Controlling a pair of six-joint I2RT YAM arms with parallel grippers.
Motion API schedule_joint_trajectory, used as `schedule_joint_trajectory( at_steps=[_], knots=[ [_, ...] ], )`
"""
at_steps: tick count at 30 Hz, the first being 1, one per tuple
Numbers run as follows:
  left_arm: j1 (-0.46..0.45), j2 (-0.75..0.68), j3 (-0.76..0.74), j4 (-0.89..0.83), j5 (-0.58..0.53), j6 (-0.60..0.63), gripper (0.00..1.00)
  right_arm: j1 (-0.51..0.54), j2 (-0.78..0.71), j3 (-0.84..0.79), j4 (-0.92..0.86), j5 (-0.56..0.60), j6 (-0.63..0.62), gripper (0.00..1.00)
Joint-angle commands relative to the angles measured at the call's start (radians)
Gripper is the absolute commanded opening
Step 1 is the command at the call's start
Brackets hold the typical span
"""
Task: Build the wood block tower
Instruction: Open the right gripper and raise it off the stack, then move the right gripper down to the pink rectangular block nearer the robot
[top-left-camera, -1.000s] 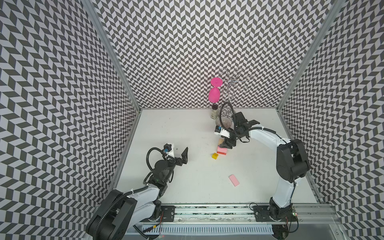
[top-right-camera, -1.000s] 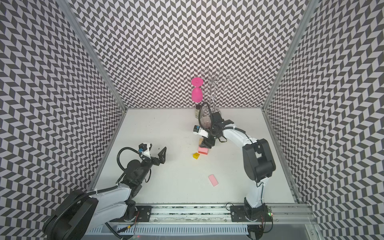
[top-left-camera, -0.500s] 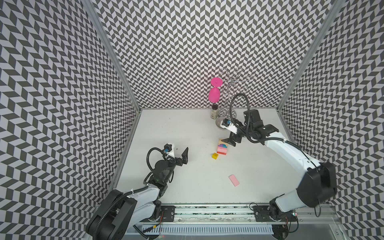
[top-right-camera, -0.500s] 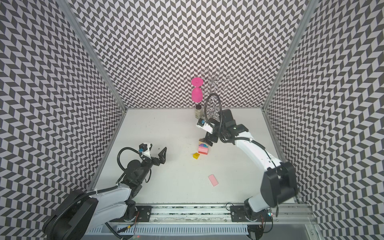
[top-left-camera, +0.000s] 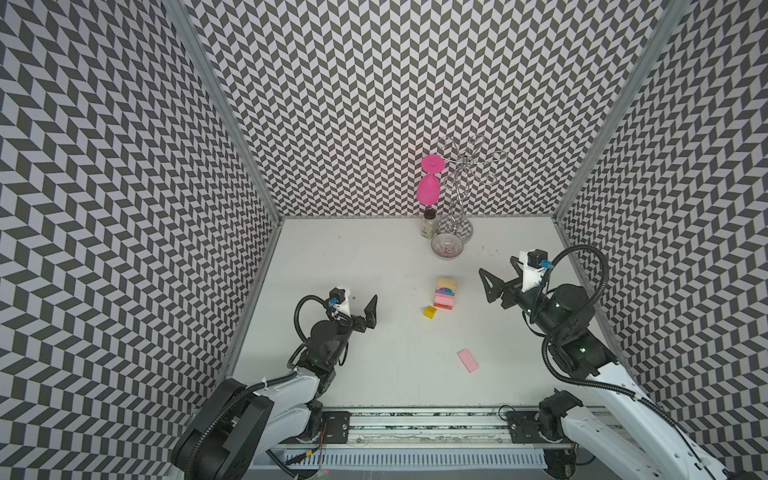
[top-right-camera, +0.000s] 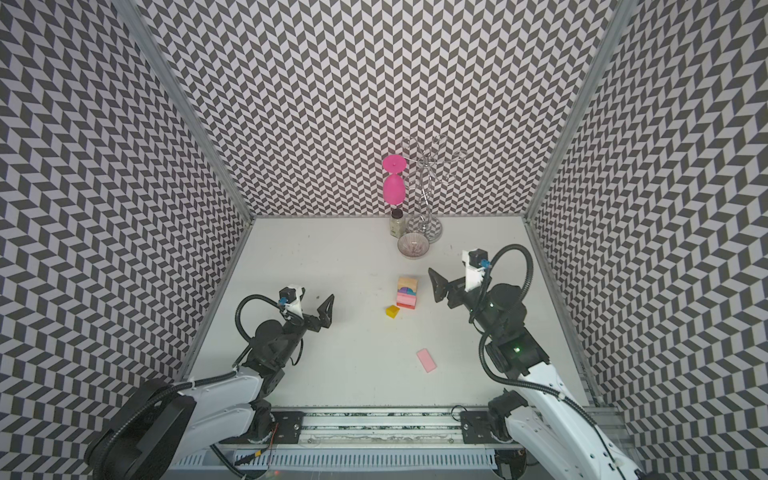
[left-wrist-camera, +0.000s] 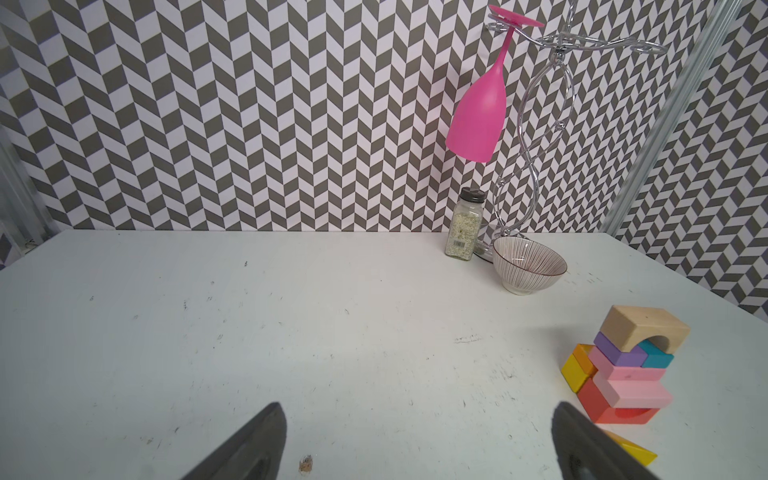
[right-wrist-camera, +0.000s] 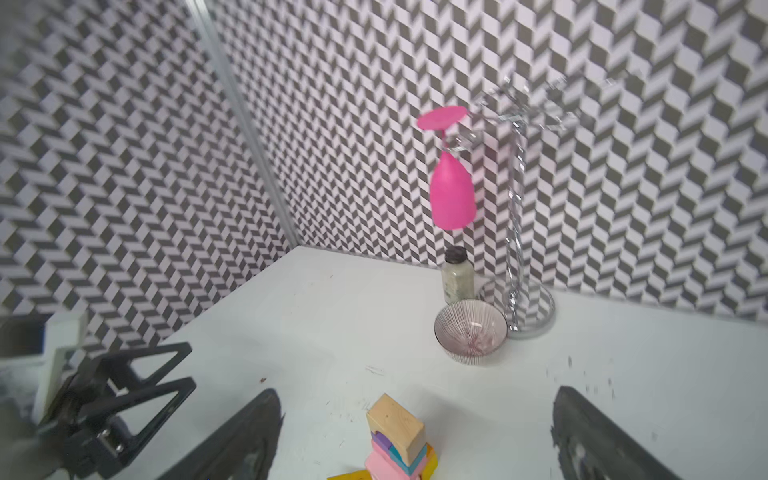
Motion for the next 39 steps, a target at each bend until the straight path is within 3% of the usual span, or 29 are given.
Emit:
schedule_joint_trajectory(
  at_steps=[1,4,8,10,14,17,20,22,25,30,33,34,39],
  knots=[
    [-0.004,-0.017,0.001,0.027,-0.012,0.006,1.0,0.001,0.058,-0.011,-0.181,0.221,0.372,0.99],
    [-0.004,-0.034,-0.01,0.032,-0.012,0.006,1.0,0.0,0.139,0.026,-0.341,0.156,0.428,1.0],
    [-0.004,-0.041,-0.016,0.037,-0.011,0.006,1.0,0.012,0.183,0.003,-0.392,-0.044,0.353,1.0],
    [-0.004,-0.036,-0.014,0.037,-0.006,0.007,1.0,0.051,0.191,0.0,-0.454,-0.021,0.371,1.0],
    [-0.005,-0.029,-0.01,0.037,-0.004,0.009,1.0,0.226,0.24,0.038,-0.623,0.137,0.452,1.0],
    [-0.006,-0.025,-0.008,0.036,-0.007,0.009,1.0,0.36,0.307,0.044,-0.653,0.155,0.504,0.99],
    [-0.007,-0.025,-0.006,0.033,-0.007,0.011,1.0,0.458,0.368,0.047,-0.662,0.173,0.542,0.92],
    [-0.007,-0.025,-0.006,0.034,-0.006,0.012,1.0,0.485,0.39,0.063,-0.666,0.168,0.556,0.91],
    [-0.007,-0.018,-0.003,0.034,-0.005,0.012,1.0,0.499,0.409,0.119,-0.722,0.193,0.626,1.0],
    [-0.011,-0.013,0.001,0.029,-0.006,0.015,1.0,0.535,0.413,0.114,-0.702,0.169,0.687,1.0],
    [-0.011,-0.016,0.0,0.031,-0.006,0.015,1.0,0.536,0.413,0.052,-0.576,0.006,0.533,1.0],
    [-0.01,-0.016,0.0,0.03,-0.006,0.015,1.0,0.536,0.418,0.044,-0.585,-0.005,0.542,1.0],
    [-0.014,-0.013,0.001,0.031,-0.006,0.018,1.0,0.566,0.398,0.069,-0.726,0.178,0.583,0.99]
  ],
)
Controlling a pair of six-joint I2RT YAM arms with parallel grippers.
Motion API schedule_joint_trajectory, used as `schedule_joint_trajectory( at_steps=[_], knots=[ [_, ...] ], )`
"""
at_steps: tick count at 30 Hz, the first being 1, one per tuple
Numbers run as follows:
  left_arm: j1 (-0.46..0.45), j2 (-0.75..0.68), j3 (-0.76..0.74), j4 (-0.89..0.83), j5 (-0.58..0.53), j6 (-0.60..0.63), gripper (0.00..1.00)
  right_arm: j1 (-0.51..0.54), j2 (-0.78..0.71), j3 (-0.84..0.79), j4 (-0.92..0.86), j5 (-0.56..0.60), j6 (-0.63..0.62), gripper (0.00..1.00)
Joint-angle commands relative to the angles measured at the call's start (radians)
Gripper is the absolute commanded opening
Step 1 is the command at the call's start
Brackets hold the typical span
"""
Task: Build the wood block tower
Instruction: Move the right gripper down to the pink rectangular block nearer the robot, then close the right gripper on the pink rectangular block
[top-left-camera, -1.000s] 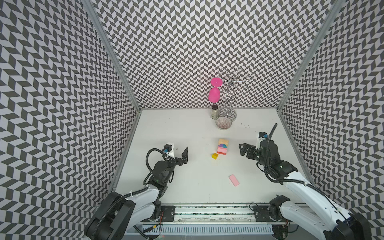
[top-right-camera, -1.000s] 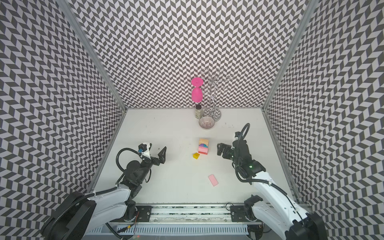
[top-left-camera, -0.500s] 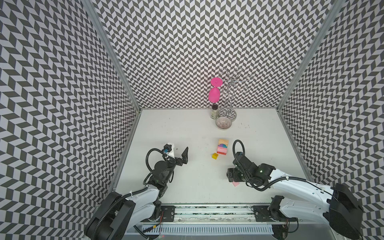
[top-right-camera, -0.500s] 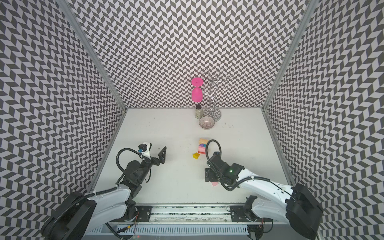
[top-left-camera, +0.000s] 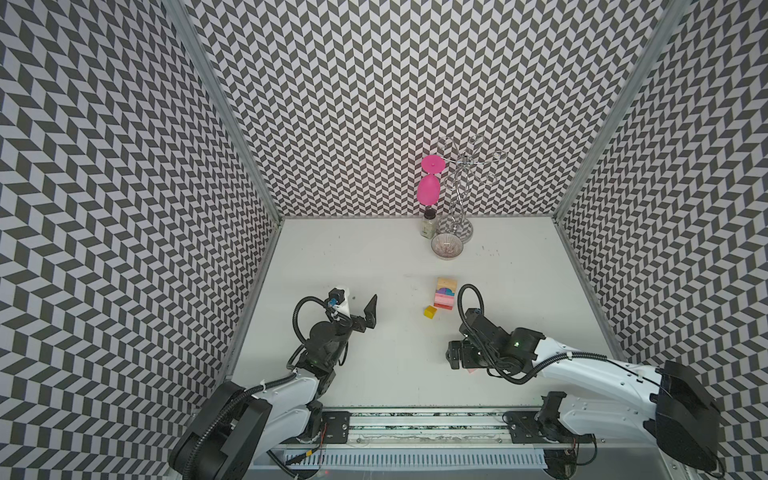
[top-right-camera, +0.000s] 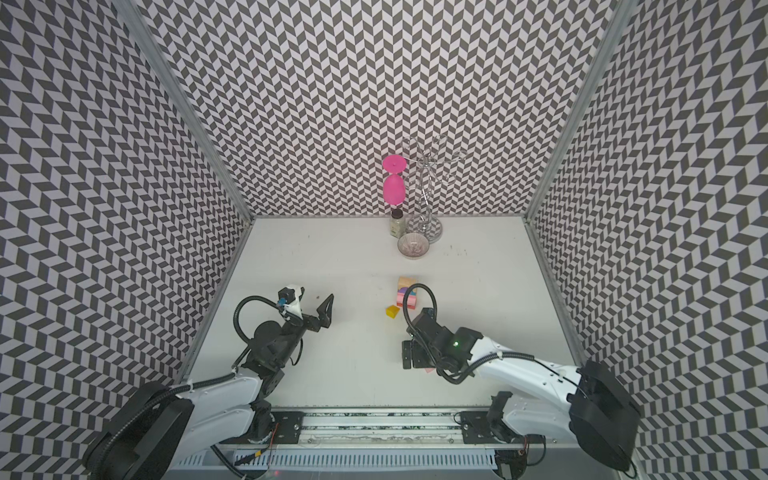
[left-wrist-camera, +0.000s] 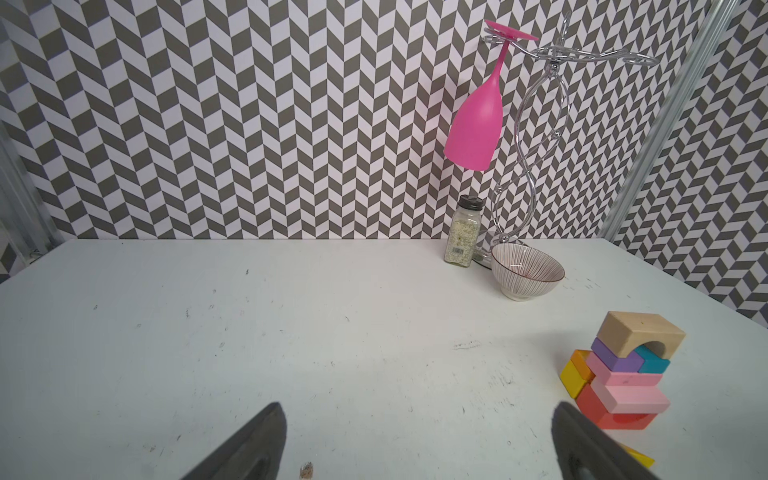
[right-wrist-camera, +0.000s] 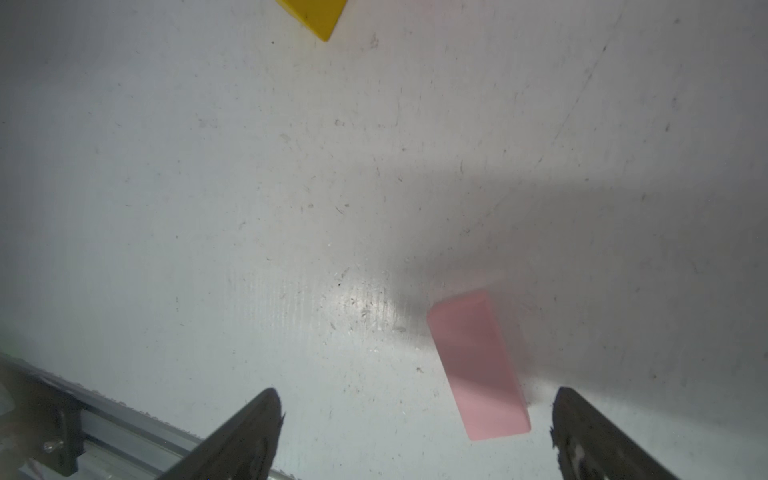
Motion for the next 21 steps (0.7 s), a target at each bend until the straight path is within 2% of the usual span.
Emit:
schedule_joint_trajectory(
  at_steps=[1,2,4,6,9,12,16,21],
  knots=[
    [-0.009,0.004,0.006,0.023,-0.005,0.013,1.0,0.015,-0.008,0.005,-0.035,0.089,0.006,1.0],
    [-0.009,0.004,0.005,0.023,-0.006,0.013,1.0,0.015,0.004,-0.004,-0.018,0.077,-0.008,0.99],
    [-0.009,0.006,0.006,0.025,-0.007,0.014,1.0,0.015,0.063,-0.019,0.026,0.042,-0.033,0.85],
    [-0.01,0.01,0.009,0.024,-0.007,0.015,1.0,0.018,0.147,-0.006,0.019,0.036,-0.046,0.76],
    [-0.015,0.011,0.009,0.023,-0.011,0.016,1.0,0.03,0.243,0.033,0.001,0.061,-0.057,0.75],
    [-0.016,0.011,0.009,0.023,-0.015,0.018,1.0,0.032,0.256,0.046,0.019,0.055,-0.071,0.74],
    [-0.016,0.008,0.009,0.022,-0.016,0.018,1.0,0.032,0.252,0.062,-0.001,0.065,-0.074,0.55],
    [-0.015,0.008,0.009,0.023,-0.015,0.018,1.0,0.037,0.231,0.044,-0.015,0.062,-0.061,0.48]
  ],
)
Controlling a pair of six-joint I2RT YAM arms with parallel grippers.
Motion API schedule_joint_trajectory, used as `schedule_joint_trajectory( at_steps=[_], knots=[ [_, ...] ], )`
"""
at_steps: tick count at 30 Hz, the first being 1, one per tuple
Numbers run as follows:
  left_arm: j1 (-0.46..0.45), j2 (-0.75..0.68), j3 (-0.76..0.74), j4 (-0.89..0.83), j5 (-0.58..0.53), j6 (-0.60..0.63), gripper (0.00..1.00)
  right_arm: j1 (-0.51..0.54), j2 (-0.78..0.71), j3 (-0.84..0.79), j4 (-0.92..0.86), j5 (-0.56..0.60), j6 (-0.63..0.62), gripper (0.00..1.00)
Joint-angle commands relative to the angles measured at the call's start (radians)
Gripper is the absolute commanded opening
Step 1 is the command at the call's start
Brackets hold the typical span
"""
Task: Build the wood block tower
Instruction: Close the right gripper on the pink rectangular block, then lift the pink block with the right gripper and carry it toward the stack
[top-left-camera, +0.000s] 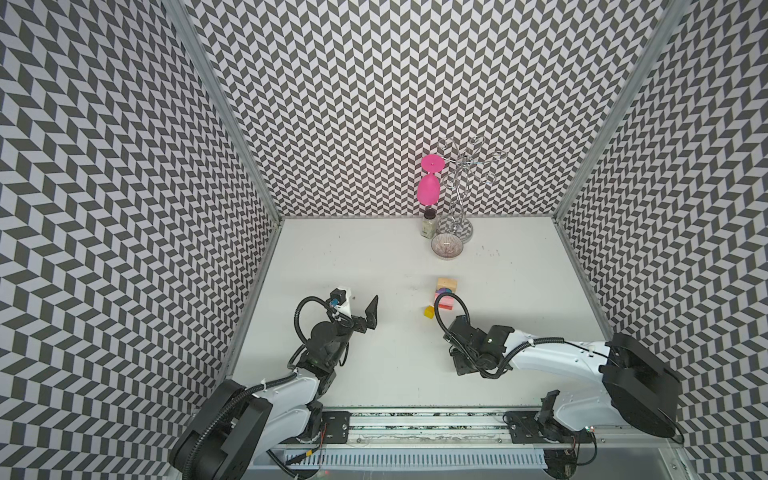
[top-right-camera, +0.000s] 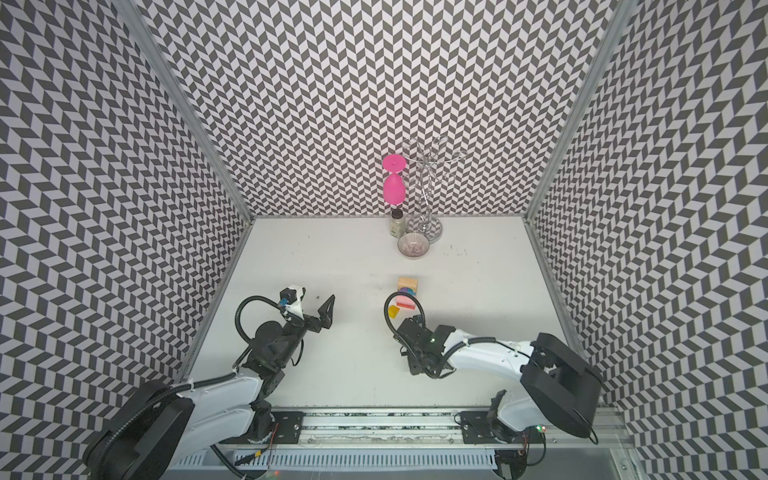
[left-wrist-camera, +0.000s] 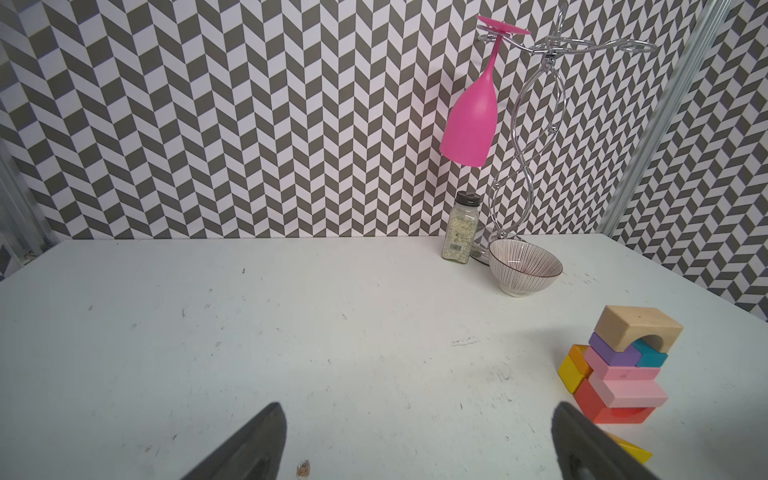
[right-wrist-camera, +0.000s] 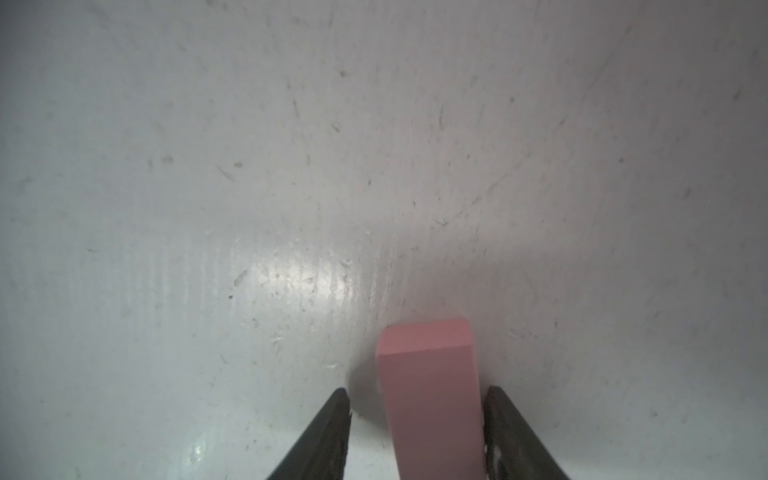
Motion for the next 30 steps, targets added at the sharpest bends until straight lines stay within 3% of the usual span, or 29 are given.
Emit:
schedule_joint_trajectory(
  at_steps=[1,6,8,10,12,13,15,20,22,27,30],
  knots=[
    [-0.003,0.0,0.007,0.022,-0.008,0.009,1.0,0.009,-0.013,-0.002,-0.01,0.011,0.014,0.46],
    [-0.004,-0.001,0.007,0.025,-0.007,0.009,1.0,0.023,-0.019,0.011,-0.027,0.016,0.01,0.27],
    [-0.004,-0.001,0.006,0.024,-0.006,0.009,1.0,0.04,-0.023,0.05,-0.059,0.034,0.011,0.26],
    [-0.004,-0.001,0.007,0.024,-0.006,0.009,1.0,0.062,-0.037,0.106,-0.104,0.072,0.017,0.18],
    [-0.003,-0.002,0.006,0.024,-0.004,0.009,1.0,0.085,-0.059,0.188,-0.162,0.136,0.027,0.02],
    [-0.003,-0.002,0.006,0.024,-0.004,0.009,1.0,0.095,-0.072,0.227,-0.185,0.173,0.033,0.0],
    [-0.004,-0.004,0.004,0.025,-0.005,0.009,1.0,0.116,-0.12,0.302,-0.187,0.242,0.009,0.0],
    [-0.003,-0.004,0.004,0.026,-0.003,0.011,1.0,0.118,-0.257,0.363,0.037,0.187,-0.169,0.0],
    [-0.003,-0.007,0.003,0.026,-0.006,0.009,1.0,0.117,-0.296,0.377,0.086,0.233,-0.216,0.0],
    [-0.004,-0.007,0.003,0.026,-0.006,0.009,1.0,0.089,-0.284,0.519,-0.025,0.316,-0.332,0.0],
    [-0.004,-0.007,0.003,0.027,-0.008,0.009,1.0,0.025,-0.245,0.628,-0.076,0.166,-0.462,0.0]
  ],
)
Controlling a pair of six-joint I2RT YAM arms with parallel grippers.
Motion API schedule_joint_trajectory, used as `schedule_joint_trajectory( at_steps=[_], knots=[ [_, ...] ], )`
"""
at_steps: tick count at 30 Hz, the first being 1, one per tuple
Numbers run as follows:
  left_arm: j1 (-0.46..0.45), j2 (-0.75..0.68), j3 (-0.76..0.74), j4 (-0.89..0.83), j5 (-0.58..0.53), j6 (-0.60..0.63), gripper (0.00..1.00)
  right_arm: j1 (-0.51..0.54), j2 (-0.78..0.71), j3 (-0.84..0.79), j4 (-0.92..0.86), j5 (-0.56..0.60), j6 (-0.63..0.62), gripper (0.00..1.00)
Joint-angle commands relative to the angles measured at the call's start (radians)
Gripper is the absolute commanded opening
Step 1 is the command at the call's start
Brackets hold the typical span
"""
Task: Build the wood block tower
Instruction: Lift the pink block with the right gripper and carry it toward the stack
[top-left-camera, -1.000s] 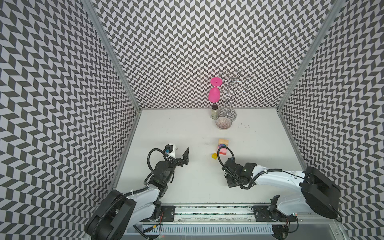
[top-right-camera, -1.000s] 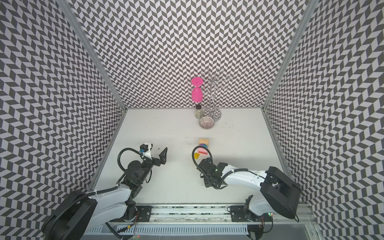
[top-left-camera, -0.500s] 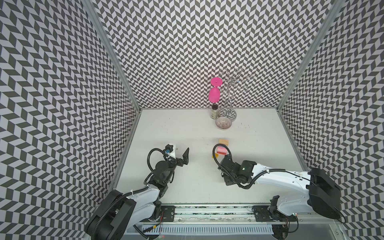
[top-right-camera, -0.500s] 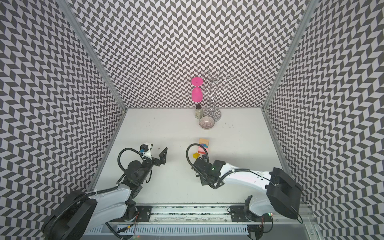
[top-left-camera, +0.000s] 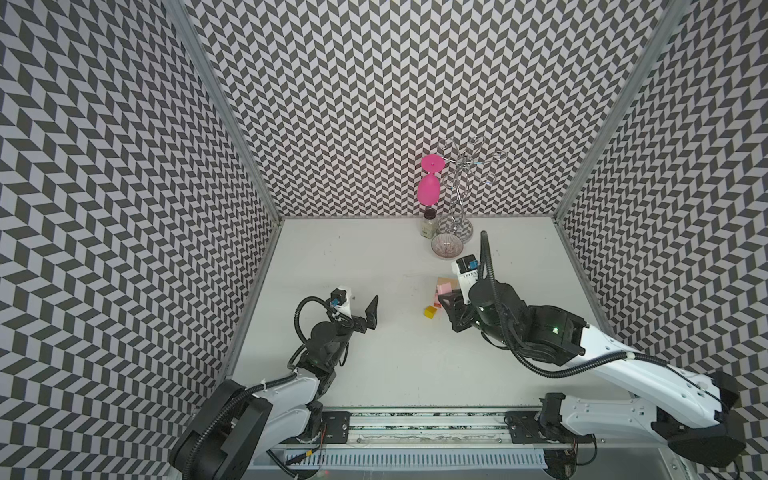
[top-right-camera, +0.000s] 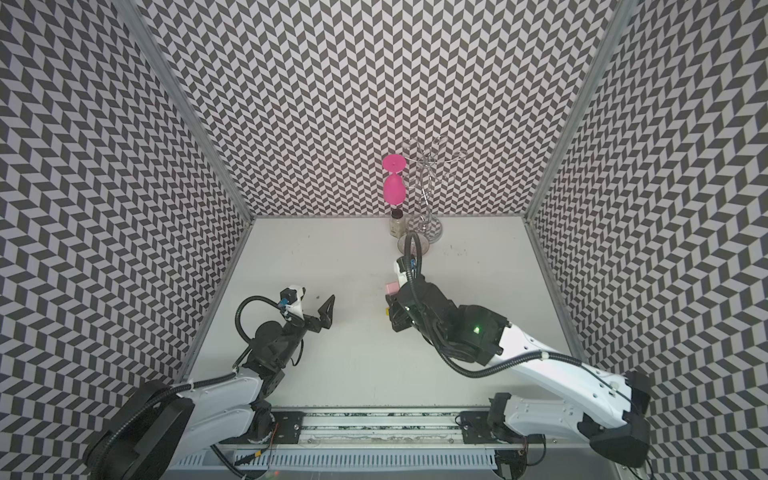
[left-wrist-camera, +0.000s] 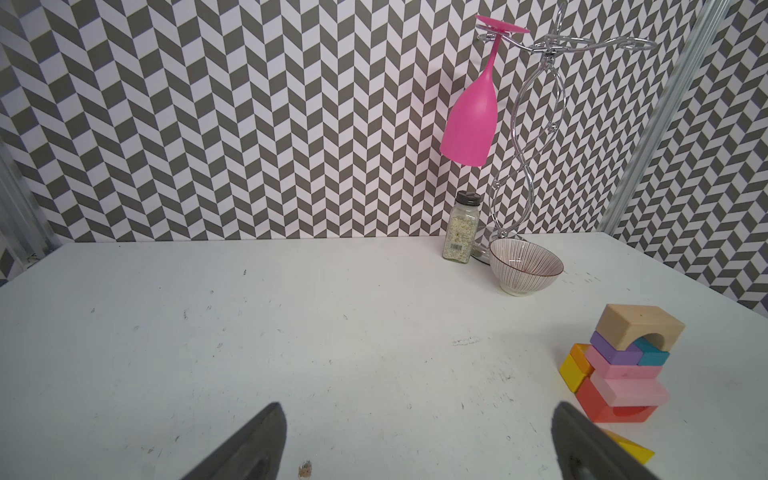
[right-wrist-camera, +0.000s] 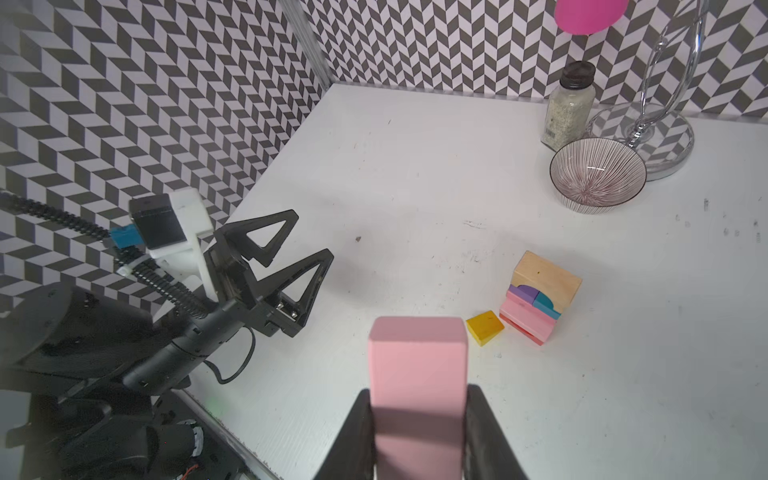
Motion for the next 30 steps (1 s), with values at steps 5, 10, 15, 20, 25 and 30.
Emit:
schedule_joint_trajectory(
  at_steps=[5,10,15,20,25,30],
  knots=[
    [-0.004,-0.017,-0.003,0.027,-0.01,0.0,1.0,-0.2,0.098,0.175,-0.055,-0.299,-0.252,0.0],
    [-0.004,-0.016,-0.007,0.035,-0.002,0.001,1.0,-0.322,0.236,0.189,-0.128,-0.436,-0.401,0.0],
    [-0.003,-0.014,-0.002,0.027,-0.012,0.0,1.0,-0.41,0.494,0.33,-0.317,-0.512,-0.559,0.0],
    [-0.001,-0.025,-0.007,0.026,-0.021,-0.006,1.0,-0.448,0.645,0.544,-0.352,-0.573,-0.633,0.0],
    [0.0,-0.031,-0.015,0.037,-0.013,-0.006,1.0,-0.449,0.652,0.545,-0.316,-0.562,-0.694,0.0],
    [-0.001,-0.033,-0.017,0.041,-0.011,-0.005,1.0,-0.451,0.51,0.44,-0.259,-0.559,-0.729,0.0]
  ],
)
